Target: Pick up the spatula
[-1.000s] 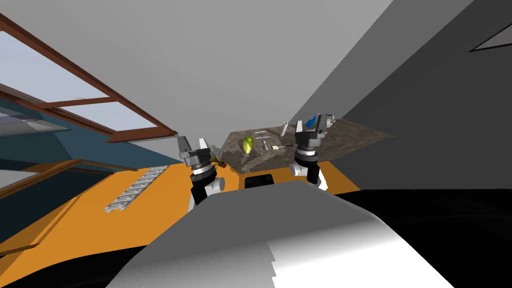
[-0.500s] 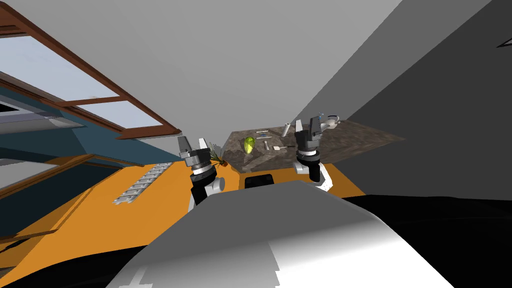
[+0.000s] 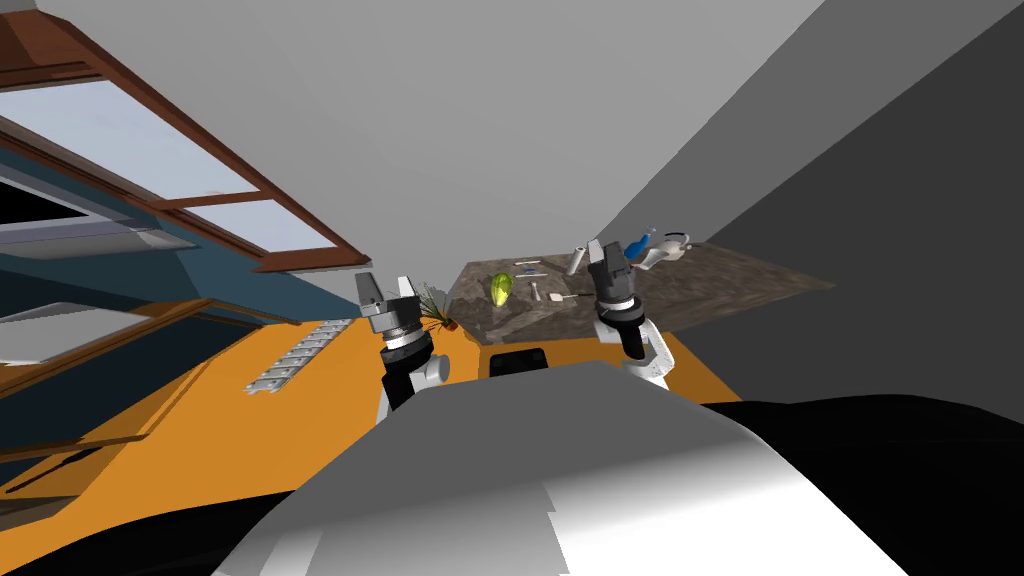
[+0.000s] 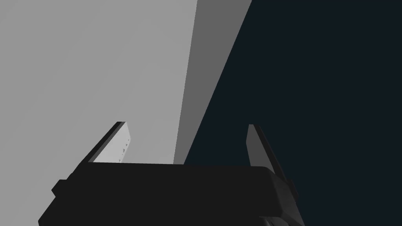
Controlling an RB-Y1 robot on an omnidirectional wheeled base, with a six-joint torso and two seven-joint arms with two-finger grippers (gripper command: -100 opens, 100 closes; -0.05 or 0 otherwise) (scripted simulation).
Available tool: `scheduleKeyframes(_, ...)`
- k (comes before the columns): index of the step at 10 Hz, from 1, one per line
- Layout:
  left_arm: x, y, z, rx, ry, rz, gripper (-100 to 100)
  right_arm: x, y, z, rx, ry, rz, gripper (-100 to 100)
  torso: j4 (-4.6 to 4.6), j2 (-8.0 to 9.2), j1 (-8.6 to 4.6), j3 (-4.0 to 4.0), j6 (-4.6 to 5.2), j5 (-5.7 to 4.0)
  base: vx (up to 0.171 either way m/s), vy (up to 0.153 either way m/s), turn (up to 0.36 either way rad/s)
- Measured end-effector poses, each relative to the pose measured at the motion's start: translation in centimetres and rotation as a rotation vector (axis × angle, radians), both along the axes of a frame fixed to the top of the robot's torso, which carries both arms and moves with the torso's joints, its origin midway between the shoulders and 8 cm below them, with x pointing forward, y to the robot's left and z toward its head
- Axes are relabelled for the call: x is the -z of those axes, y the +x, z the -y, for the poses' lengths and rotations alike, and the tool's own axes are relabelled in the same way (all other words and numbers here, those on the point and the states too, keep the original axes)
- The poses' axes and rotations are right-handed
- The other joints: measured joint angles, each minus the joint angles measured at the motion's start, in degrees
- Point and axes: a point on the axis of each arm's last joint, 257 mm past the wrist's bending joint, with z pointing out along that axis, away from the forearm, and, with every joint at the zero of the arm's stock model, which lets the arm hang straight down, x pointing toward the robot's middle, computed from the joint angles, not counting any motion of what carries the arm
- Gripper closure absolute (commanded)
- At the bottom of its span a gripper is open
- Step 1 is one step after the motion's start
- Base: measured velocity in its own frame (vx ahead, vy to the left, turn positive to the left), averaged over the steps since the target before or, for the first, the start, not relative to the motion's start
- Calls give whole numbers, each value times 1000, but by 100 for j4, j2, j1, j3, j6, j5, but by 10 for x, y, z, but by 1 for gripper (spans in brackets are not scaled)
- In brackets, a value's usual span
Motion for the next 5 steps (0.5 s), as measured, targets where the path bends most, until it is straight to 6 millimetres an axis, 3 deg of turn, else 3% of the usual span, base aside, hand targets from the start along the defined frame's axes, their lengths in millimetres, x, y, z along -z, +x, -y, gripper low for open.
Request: scheduleKeyframes(5,0,0,0,0,0,0,0,13,2,-15,47,-243,55,-100,0,0,0,0,2,0,-2,-6,63)
